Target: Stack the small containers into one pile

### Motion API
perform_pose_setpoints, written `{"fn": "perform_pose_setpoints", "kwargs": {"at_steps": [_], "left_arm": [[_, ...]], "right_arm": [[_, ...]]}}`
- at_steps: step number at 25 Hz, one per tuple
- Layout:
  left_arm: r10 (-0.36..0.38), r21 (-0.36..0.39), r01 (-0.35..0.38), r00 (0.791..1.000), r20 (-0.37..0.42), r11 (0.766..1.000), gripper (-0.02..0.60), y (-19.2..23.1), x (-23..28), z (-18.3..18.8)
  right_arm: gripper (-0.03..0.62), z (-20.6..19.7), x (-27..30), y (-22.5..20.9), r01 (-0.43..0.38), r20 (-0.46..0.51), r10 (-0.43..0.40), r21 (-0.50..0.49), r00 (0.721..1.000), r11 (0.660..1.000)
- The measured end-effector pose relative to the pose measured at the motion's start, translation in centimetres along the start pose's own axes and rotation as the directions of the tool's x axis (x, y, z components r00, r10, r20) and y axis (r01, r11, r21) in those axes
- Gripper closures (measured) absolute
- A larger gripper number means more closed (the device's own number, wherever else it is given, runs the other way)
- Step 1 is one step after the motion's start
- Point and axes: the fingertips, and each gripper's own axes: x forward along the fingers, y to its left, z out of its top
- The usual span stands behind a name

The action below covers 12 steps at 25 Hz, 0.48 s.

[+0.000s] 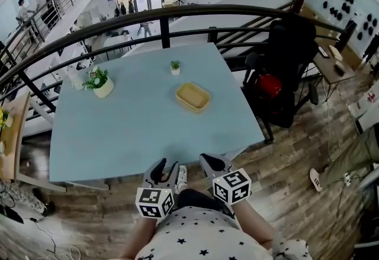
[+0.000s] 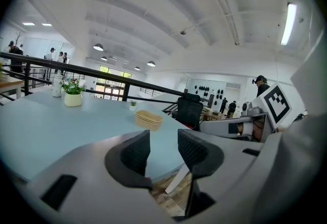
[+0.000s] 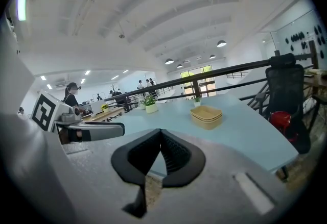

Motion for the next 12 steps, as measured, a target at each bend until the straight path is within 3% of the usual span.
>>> {"fn": "perform_pose_setpoints", "kwargs": {"at_steps": [12], "left_arm": [[0.055, 0.009, -0.055, 0.998, 0.024, 0.998, 0.53, 0.16, 0.26, 0.5]], "right_arm": [[0.588, 0.18, -0.77, -0.83, 0.009, 0.011, -0.009, 0.0, 1.0, 1.0]]}}
